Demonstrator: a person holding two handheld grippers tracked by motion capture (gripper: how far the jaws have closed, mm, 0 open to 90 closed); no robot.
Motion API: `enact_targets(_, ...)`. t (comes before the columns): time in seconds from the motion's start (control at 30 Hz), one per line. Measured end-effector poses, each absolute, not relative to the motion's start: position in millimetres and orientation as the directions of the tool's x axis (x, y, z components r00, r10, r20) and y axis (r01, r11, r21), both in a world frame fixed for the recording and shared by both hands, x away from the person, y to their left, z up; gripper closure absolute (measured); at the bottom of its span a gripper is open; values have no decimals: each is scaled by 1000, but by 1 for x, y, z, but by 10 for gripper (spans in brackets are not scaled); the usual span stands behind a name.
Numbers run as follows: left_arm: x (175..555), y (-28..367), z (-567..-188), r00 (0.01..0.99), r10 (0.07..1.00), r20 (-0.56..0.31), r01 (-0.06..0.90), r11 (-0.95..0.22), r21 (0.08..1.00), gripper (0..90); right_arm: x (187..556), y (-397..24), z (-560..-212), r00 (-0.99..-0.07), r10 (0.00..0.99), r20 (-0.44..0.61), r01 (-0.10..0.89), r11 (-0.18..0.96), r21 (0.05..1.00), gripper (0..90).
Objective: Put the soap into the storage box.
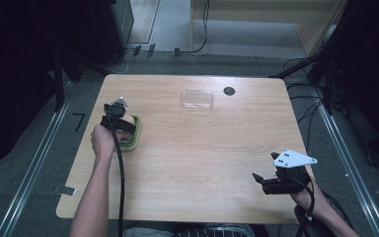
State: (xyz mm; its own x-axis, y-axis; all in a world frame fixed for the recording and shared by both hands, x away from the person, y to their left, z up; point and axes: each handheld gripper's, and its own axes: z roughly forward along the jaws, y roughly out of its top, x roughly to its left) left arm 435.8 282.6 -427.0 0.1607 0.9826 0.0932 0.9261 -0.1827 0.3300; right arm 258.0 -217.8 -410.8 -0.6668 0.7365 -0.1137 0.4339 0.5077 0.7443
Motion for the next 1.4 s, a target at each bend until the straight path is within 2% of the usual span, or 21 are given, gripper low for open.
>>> enact_targets(1.13, 437, 286, -434, 146, 986, 77, 935, -163, 314, 333, 258, -218, -411, -665, 739, -108, 441, 506, 741, 134)
enact_targets(1.4, 435, 285, -428, 146, 985, 89, 929, -167, 330, 289, 258, -218, -411, -663, 741, -107, 443, 503, 742, 134)
